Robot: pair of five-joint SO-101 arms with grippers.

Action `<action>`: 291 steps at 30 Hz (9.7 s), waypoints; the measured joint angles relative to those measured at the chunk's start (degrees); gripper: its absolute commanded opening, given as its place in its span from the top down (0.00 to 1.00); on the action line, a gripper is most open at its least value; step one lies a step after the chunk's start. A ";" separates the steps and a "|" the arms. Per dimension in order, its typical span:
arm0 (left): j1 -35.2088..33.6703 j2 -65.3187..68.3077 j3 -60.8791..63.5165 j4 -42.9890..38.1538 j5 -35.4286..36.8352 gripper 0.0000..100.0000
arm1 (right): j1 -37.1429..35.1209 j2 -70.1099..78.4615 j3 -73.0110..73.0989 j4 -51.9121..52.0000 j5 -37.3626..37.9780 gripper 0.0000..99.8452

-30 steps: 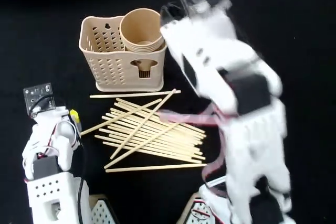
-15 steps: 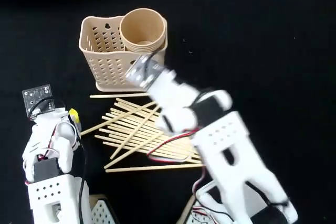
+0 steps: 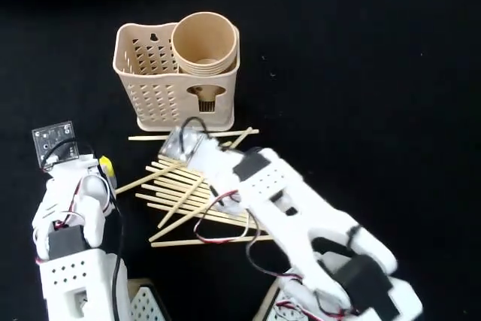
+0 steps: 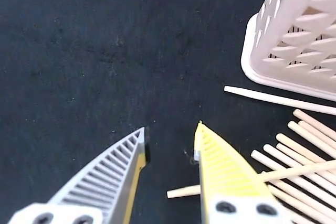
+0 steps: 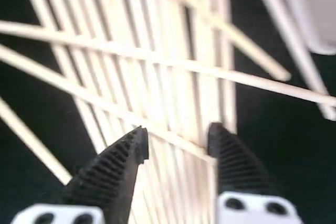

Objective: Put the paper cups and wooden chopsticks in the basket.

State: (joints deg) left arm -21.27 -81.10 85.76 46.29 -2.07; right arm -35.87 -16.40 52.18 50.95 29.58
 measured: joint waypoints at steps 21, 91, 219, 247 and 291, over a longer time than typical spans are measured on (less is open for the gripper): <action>0.00 32.35 -10.02 -5.71 0.00 0.83 | -4.04 6.86 -0.88 2.29 6.33 0.99; 0.00 32.44 -10.02 -5.71 0.00 0.83 | -3.08 -28.40 -21.27 -15.56 -13.63 0.99; 42.11 59.43 -27.96 12.31 -30.95 0.74 | 40.35 -29.10 21.80 -14.68 -23.47 0.97; 51.16 66.64 -31.56 20.04 -30.95 0.75 | 40.35 -29.10 21.80 -14.68 -23.47 0.97; 52.84 43.25 -14.24 20.13 -33.67 0.75 | 40.35 -29.10 21.80 -14.68 -23.47 0.97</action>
State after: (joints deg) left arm 31.56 -37.85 71.52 66.42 -35.74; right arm 4.48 -45.49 73.98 36.26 6.11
